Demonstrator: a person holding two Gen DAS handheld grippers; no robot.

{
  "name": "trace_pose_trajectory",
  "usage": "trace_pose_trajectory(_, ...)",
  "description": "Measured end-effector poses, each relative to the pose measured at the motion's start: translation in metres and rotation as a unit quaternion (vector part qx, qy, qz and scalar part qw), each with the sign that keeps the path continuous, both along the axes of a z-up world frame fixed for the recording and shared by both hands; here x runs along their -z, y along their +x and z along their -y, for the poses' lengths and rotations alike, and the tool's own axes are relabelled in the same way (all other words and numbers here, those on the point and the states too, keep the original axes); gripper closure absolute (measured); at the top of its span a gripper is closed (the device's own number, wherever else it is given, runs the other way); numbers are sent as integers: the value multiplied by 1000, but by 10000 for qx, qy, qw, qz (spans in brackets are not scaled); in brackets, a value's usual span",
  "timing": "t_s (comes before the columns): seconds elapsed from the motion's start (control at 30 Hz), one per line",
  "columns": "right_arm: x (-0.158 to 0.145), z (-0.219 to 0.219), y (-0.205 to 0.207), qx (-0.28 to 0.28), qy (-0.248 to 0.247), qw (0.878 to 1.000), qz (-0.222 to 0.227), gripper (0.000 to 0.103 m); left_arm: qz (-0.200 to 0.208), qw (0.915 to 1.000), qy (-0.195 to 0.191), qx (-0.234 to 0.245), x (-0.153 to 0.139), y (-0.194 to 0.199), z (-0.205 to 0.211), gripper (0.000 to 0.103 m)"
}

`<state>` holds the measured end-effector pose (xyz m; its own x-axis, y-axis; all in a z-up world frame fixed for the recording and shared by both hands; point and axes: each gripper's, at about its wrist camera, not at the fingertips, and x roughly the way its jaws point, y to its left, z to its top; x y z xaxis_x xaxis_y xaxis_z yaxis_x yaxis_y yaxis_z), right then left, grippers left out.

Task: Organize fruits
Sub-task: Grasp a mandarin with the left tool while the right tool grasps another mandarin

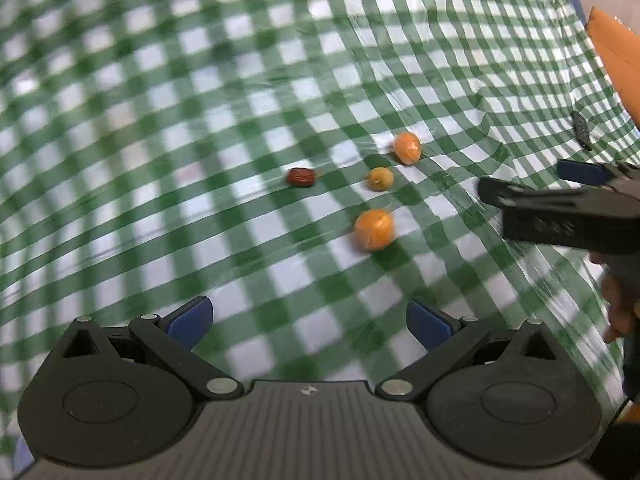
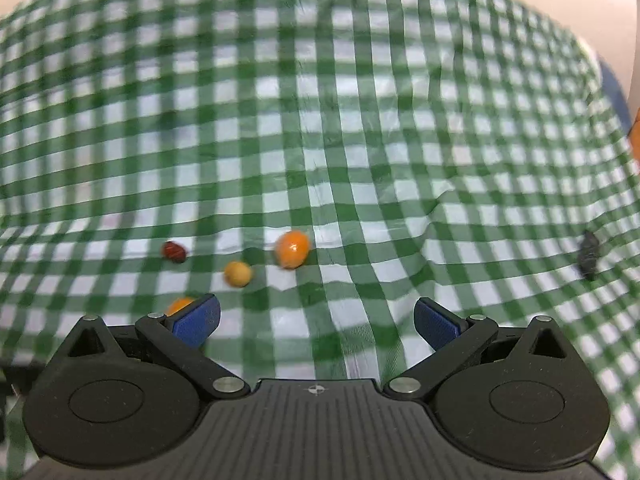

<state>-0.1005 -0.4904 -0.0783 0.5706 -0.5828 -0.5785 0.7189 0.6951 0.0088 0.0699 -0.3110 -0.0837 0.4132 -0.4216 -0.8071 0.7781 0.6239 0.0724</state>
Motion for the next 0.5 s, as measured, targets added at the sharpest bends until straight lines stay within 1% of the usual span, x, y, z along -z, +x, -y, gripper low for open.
trace_pose_trajectory(0.1, 20, 39, 25, 23, 254, 9997, 11, 1, -78, 9999, 118, 70, 24, 16, 35, 0)
trace_pose_trajectory(0.2, 36, 62, 57, -16, 318, 9995, 33, 1, -131, 9996, 202, 132, 43, 29, 60, 0)
trace_pose_trajectory(0.3, 49, 78, 82, -153, 277, 9995, -8, 3, -187, 9994, 160, 258, 52, 40, 75, 0)
trace_pose_trajectory(0.4, 60, 90, 99, -256, 314, 9992, -56, 8, -223, 9991, 53, 358, 58, 47, 86, 1)
trace_pose_trajectory(0.43, 64, 95, 106, -285, 353, 9989, -96, 17, -263, 9988, 29, 406, 60, 48, 88, 10)
trace_pose_trajectory(0.47, 67, 100, 113, -310, 411, 9986, -149, 34, -349, 9982, 13, 488, 63, 50, 91, 36)
trace_pose_trajectory(0.5, 71, 103, 115, -366, 496, 9979, -182, 35, -505, 9970, 20, 592, 65, 52, 94, 50)
